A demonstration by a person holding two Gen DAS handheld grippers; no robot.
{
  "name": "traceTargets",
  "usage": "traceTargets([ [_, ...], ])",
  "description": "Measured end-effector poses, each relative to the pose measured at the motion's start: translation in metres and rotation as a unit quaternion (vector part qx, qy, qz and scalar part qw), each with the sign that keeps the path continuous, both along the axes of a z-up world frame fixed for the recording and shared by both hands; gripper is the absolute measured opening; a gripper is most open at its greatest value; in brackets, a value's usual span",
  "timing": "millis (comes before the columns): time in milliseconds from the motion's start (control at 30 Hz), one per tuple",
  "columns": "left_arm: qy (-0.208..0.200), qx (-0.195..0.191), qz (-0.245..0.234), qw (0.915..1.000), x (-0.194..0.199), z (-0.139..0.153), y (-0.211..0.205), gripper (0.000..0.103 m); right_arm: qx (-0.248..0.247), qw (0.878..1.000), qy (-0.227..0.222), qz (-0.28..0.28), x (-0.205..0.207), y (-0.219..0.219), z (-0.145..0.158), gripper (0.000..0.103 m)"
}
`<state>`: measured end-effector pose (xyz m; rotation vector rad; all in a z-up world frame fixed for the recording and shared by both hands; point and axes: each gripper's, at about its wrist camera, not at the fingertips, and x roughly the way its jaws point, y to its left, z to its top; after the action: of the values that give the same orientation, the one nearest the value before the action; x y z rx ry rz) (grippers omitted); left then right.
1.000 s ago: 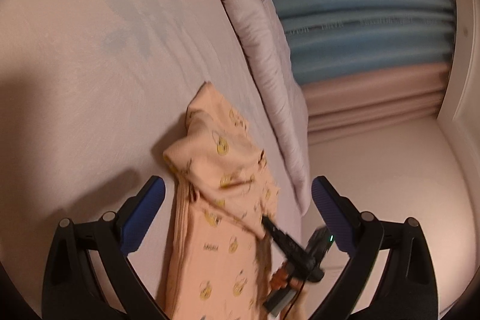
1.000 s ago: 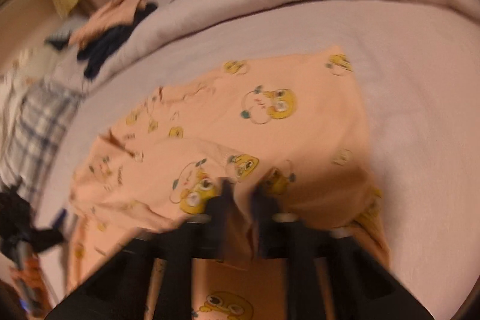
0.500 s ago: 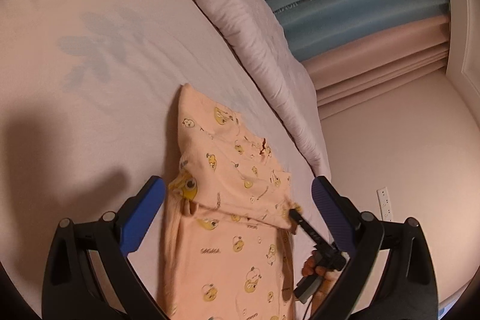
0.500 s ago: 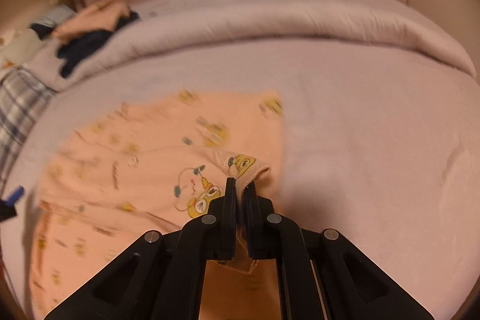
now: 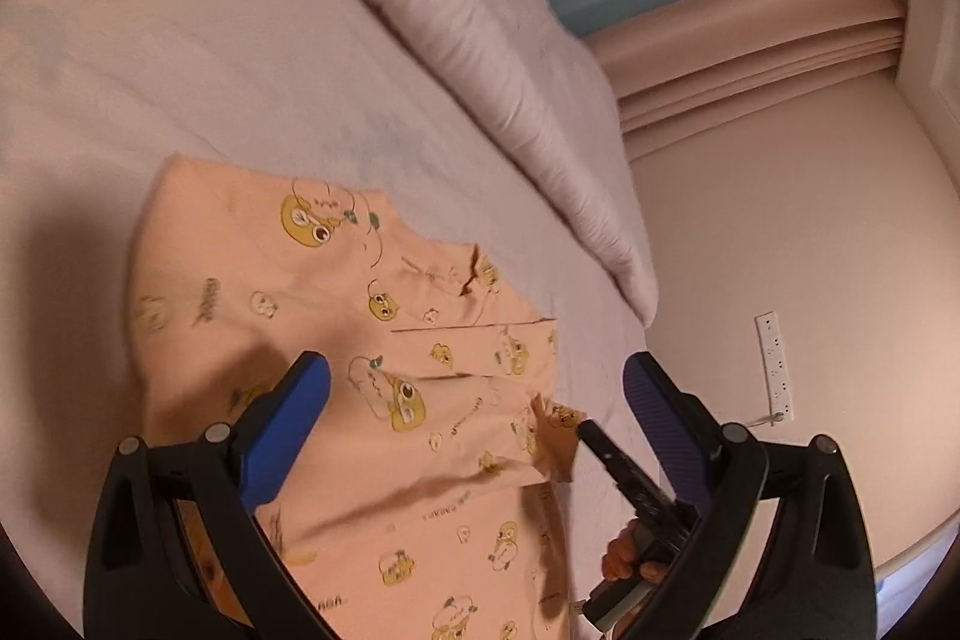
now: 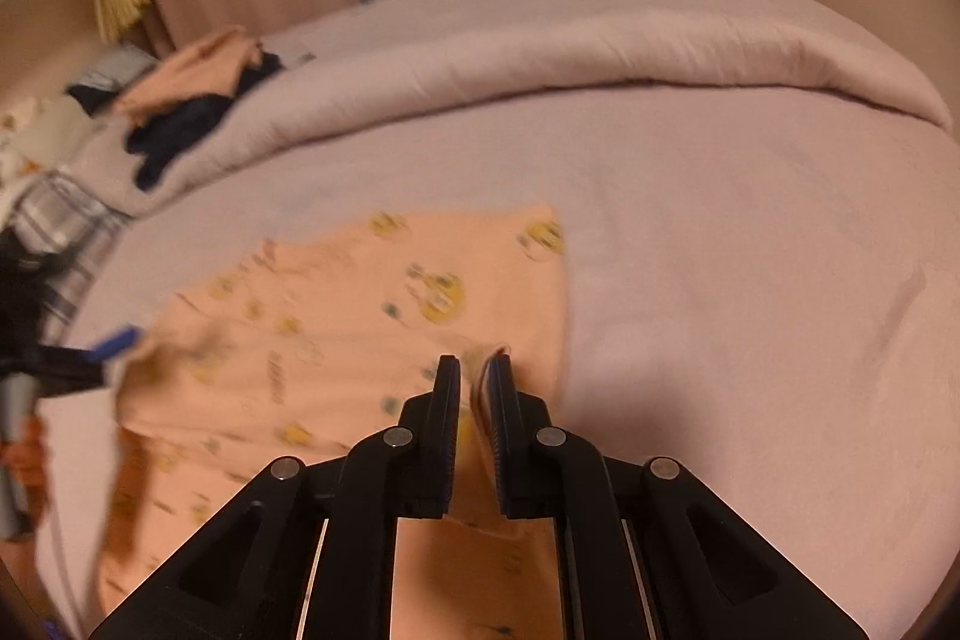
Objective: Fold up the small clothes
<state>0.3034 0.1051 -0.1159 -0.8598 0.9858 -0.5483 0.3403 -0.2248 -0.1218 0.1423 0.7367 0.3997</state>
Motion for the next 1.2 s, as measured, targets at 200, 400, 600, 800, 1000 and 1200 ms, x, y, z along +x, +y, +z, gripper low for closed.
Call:
traceTargets([
  [200,0.053,0.081,0.021,0.9951,0.027,-0.028,0.003,0.096,-0.025,0.994,0.029,0.100,0.002,0.038,-0.020,0.007],
  [400,0.020,0.098,0.053,0.9936,-0.001,-0.038,0.037,0.089,-0.158,0.982,0.048,0.092,-0.023,0.038,-0.039,0.007],
  [600,-0.007,0.165,0.059,0.9845,-0.038,-0.016,0.059,0.088,-0.225,0.971,0.049,-0.070,-0.009,-0.011,-0.032,0.009],
  [800,-0.077,0.136,0.007,0.9876,-0.051,0.020,0.029,0.093,-0.078,0.996,0.009,0.047,-0.018,0.018,-0.008,0.010],
  [1000,-0.029,0.115,-0.052,0.9915,-0.042,-0.014,-0.018,0.091,-0.061,0.987,0.058,0.135,-0.002,0.082,-0.033,0.009],
  [1200,0.011,0.140,-0.117,0.9831,-0.090,-0.044,-0.022,0.086,-0.129,0.976,0.115,0.131,-0.025,0.067,-0.050,0.009],
])
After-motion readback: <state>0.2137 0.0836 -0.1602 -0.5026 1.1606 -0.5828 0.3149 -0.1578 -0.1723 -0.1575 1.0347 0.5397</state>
